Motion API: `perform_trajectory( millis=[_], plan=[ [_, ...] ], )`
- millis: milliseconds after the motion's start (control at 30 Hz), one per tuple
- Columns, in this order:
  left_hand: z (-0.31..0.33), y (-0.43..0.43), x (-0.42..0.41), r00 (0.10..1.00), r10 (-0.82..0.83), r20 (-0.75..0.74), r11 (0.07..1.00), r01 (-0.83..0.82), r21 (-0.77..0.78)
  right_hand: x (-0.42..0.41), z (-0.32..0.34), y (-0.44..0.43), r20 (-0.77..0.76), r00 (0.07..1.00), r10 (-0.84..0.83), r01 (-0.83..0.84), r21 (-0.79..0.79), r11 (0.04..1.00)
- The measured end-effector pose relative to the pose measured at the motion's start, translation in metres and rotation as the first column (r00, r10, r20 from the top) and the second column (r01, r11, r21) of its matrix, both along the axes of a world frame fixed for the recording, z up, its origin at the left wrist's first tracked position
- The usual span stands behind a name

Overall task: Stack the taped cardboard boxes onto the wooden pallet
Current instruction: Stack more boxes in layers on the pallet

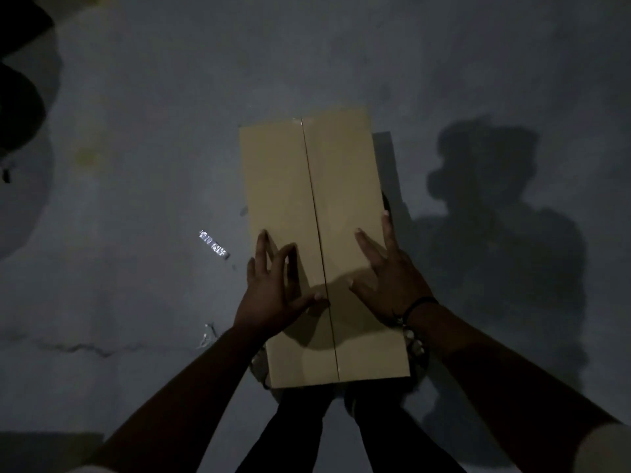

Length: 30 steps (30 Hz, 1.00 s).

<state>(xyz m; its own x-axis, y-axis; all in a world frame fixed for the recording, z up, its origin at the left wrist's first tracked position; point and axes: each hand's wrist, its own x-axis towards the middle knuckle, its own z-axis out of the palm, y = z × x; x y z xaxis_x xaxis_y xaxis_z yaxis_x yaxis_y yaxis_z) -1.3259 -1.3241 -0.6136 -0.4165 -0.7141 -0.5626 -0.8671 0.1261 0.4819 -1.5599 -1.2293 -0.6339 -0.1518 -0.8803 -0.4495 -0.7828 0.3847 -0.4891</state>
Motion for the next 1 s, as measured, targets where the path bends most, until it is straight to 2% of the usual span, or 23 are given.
perform_trajectory(
  millis=[100, 200, 367, 467, 567, 700, 833, 1000],
  plan=[
    [-0.006, 0.003, -0.007, 0.998, 0.045, -0.043, 0.998, -0.046, -0.031, 0.005, -0.005, 0.002, -0.01, 1.0, 0.01, -0.01, -0.03, 1.0],
    [-0.003, 0.007, -0.011, 0.999, -0.013, -0.032, 0.996, 0.01, -0.089, 0.013, 0.003, 0.0, -0.053, 0.998, 0.045, -0.045, 0.007, 0.999],
    [0.048, 0.007, -0.008, 0.997, -0.017, 0.069, 0.992, 0.026, -0.121, 0.027, 0.066, -0.001, -0.1, 0.995, 0.027, -0.019, 0.072, 0.997],
    [0.117, 0.007, -0.003, 0.998, -0.002, 0.066, 0.987, 0.013, -0.161, 0.038, 0.131, -0.008, -0.165, 0.985, 0.043, -0.035, 0.048, 0.998],
    [0.2, 0.004, 0.009, 0.991, 0.086, 0.103, 0.985, -0.069, -0.159, 0.052, 0.203, -0.018, -0.187, 0.982, 0.035, -0.033, 0.009, 0.999],
    [0.314, -0.008, 0.037, 0.981, 0.171, 0.094, 0.967, -0.148, -0.209, 0.076, 0.31, -0.046, -0.139, 0.986, 0.094, -0.08, 0.107, 0.991],
    [0.411, -0.022, 0.071, 0.971, 0.23, 0.067, 0.942, -0.205, -0.264, 0.109, 0.406, -0.075, -0.183, 0.973, 0.143, -0.134, 0.06, 0.989],
    [0.509, -0.038, 0.117, 0.956, 0.292, -0.011, 0.877, -0.272, -0.396, 0.148, 0.5, -0.11, -0.178, 0.978, 0.112, -0.124, -0.053, 0.991]
  ],
)
